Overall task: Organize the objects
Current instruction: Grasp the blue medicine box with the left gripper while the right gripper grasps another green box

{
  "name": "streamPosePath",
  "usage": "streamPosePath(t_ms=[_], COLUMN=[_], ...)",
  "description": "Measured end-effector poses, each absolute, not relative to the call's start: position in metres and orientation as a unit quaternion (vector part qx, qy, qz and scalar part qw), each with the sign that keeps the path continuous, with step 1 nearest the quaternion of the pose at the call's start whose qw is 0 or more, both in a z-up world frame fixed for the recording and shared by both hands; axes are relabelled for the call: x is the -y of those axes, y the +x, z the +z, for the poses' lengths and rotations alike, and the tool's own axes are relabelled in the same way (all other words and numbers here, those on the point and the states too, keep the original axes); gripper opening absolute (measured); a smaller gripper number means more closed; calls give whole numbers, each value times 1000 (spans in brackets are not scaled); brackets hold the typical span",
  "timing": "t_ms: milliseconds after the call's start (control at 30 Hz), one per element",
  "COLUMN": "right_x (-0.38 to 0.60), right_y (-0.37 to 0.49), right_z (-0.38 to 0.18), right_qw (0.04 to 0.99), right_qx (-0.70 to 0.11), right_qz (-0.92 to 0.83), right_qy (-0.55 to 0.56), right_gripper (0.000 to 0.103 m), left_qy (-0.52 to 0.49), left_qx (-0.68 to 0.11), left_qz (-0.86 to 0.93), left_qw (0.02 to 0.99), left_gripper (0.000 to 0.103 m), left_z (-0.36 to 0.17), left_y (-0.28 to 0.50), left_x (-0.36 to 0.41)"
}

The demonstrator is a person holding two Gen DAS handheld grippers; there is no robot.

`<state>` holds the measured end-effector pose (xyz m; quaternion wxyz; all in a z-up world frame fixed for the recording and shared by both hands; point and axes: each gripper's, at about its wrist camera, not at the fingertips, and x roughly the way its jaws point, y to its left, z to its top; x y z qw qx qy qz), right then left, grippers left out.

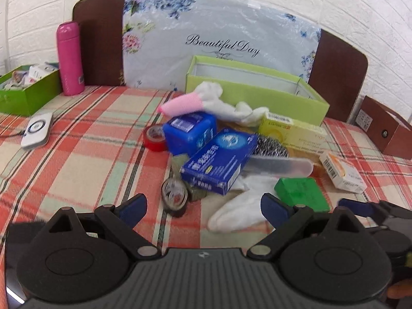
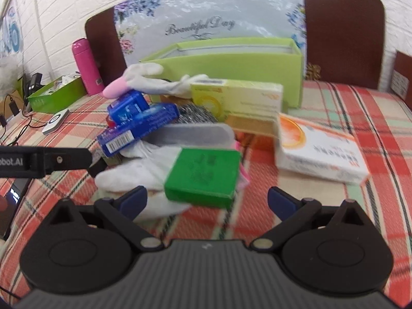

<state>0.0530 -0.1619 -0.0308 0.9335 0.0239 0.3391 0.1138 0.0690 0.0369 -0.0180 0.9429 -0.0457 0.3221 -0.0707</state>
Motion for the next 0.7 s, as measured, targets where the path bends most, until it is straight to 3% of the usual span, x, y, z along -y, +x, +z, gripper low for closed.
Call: streamPosePath(t_ms=[67,100,133,367,400,467,500,700], right_x=[154,152,151,169,172,177,180,195], right_y=[63,66,67,33,27,18,15,-5], right_z=[-34,-36,-38,-30,-28,-25,-24,-21], right_qw=[933,933,932,929,929,929,928,919], right_qx=[-340,-342,-346,-345,-346,-346,-348,-369], right_qz=[115,114,110,130,131,133,133,139], right_qy=[11,5,-1,9,9,9,12,6], right_gripper=[89,70,63,63,63,63,63,63], left_qy=[-43,-41,-40,-7,-2,-5,-11,-8], left_qx=[-313,-312,-314,-330,-336,-354,-360,-359], left_qz=[-84,-88,-89,-116,-119,-134,-140,-157], left_qw=[945,945,944,937,934,925,922,920], left_gripper=[98,98,98,98,95,70,65,63], left_z=[-17,-17,-18,-30,-33,-38,-39,-26], left_y=[79,86,93,136,141,146,146,93], left_x=[-36,-34,-33,-16,-14,-14,-15,-16])
